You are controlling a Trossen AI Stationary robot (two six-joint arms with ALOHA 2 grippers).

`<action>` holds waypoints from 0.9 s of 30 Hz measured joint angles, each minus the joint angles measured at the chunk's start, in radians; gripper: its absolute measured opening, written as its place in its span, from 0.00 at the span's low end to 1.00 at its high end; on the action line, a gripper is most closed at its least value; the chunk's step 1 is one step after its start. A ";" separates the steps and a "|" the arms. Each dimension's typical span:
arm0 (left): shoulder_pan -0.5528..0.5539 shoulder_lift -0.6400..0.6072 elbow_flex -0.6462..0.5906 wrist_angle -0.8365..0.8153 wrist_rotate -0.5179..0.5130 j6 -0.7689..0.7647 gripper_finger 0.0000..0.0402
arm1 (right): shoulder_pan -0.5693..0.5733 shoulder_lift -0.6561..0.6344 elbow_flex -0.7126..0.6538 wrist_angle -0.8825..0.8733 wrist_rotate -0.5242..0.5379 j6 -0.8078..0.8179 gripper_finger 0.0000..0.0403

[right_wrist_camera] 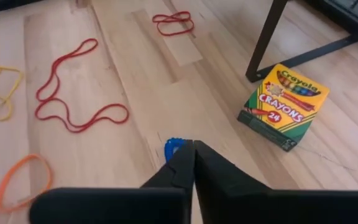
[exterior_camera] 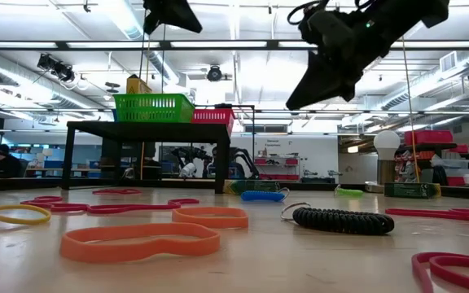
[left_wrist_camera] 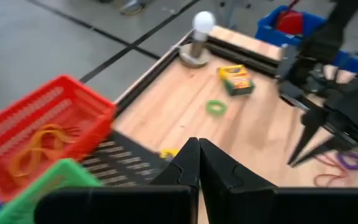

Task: Pick & Place Office Desk Supplies
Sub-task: Put the red rubber band into the red bin

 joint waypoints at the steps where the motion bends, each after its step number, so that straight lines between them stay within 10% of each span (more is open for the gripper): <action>1: -0.025 0.000 -0.031 0.041 -0.011 -0.018 0.01 | 0.000 -0.012 0.000 -0.007 0.000 -0.002 0.02; 19: -0.199 0.000 -0.643 0.934 -0.004 -0.033 0.02 | 0.049 -0.098 0.038 -0.456 -0.047 0.242 0.01; 27: -0.196 0.001 -0.702 0.931 0.022 -0.079 0.02 | 0.164 -0.097 0.184 -0.807 -0.077 0.459 0.02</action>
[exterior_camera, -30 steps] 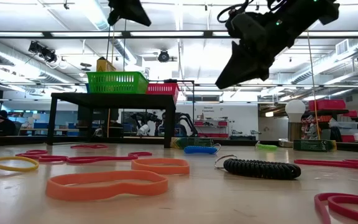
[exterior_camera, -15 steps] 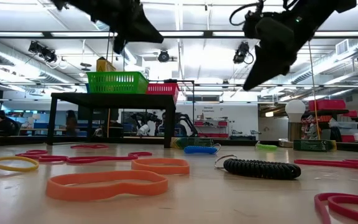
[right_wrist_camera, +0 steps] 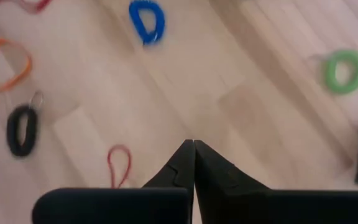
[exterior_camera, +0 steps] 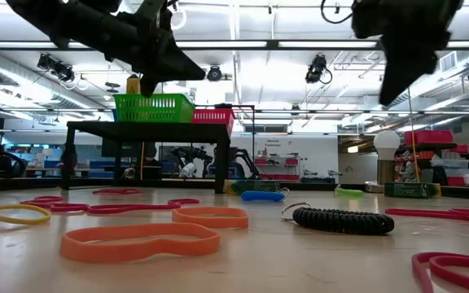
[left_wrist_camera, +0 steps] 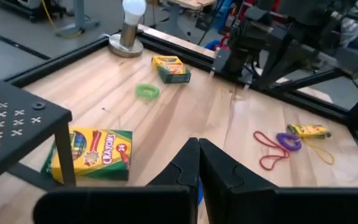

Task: Pick & Place Office Desk Supplies
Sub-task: Put the red rubber band into the red bin

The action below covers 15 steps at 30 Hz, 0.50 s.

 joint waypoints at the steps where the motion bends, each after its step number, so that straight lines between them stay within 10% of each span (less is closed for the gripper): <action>1: -0.003 0.000 0.000 0.000 0.001 0.015 0.02 | 0.014 0.000 0.004 -0.012 -0.014 0.016 0.02; 15: -0.055 0.059 -0.052 0.095 0.019 0.176 0.02 | 0.221 0.152 0.006 0.032 -0.222 -0.099 0.33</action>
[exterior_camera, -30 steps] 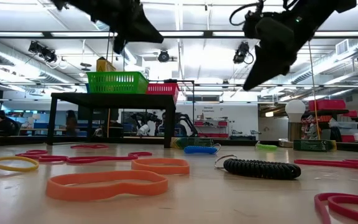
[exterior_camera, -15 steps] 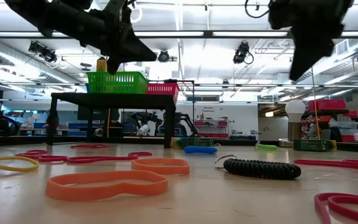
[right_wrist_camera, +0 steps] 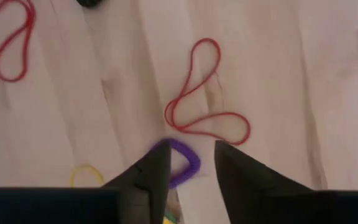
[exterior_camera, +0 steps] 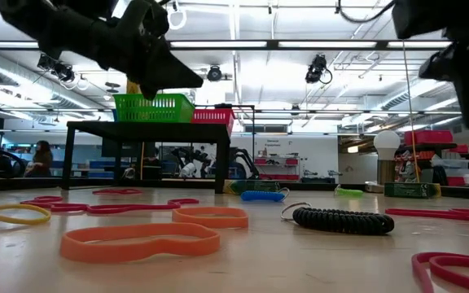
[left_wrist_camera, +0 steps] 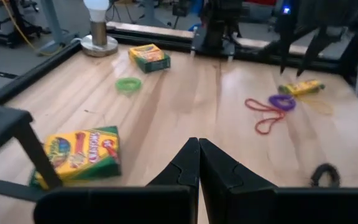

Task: Pick & Place Office Desk Supplies
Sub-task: Put the red rubber band into the red bin

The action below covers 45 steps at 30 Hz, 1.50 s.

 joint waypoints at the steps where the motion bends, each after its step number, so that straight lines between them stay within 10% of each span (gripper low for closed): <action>1: 0.000 0.012 -0.011 0.040 0.000 -0.010 0.02 | 0.002 0.021 0.000 0.015 0.000 -0.009 0.35; 22: 0.001 0.175 -0.076 0.260 0.016 -0.153 0.02 | 0.034 0.302 0.000 0.198 0.015 -0.021 0.28; 45: 0.047 0.175 -0.075 0.258 0.087 -0.288 0.03 | -0.028 0.285 -0.004 0.202 -0.037 0.014 0.01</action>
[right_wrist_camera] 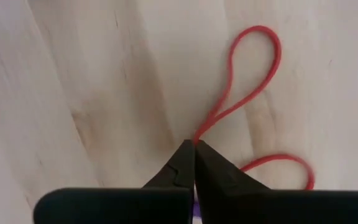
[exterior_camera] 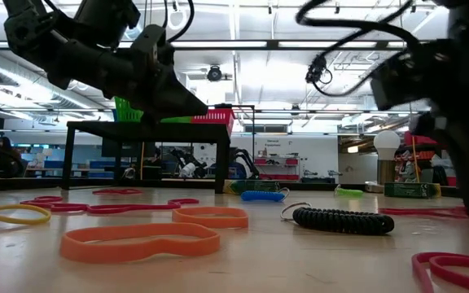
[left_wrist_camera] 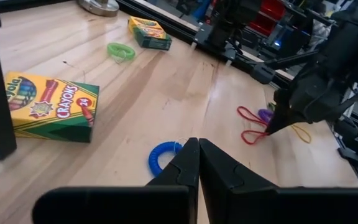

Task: Pick & Place Office Desk Supplies
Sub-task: Put the red rubber band into the red bin

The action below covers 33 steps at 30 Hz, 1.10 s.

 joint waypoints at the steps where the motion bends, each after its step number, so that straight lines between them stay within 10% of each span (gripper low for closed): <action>1: 0.000 0.000 0.000 0.000 0.000 0.005 0.04 | -0.006 -0.011 0.000 0.002 0.005 -0.010 0.01; 33: -0.006 -0.043 0.177 0.029 0.135 0.040 0.27 | -0.141 -0.354 0.003 0.408 0.389 -0.219 0.00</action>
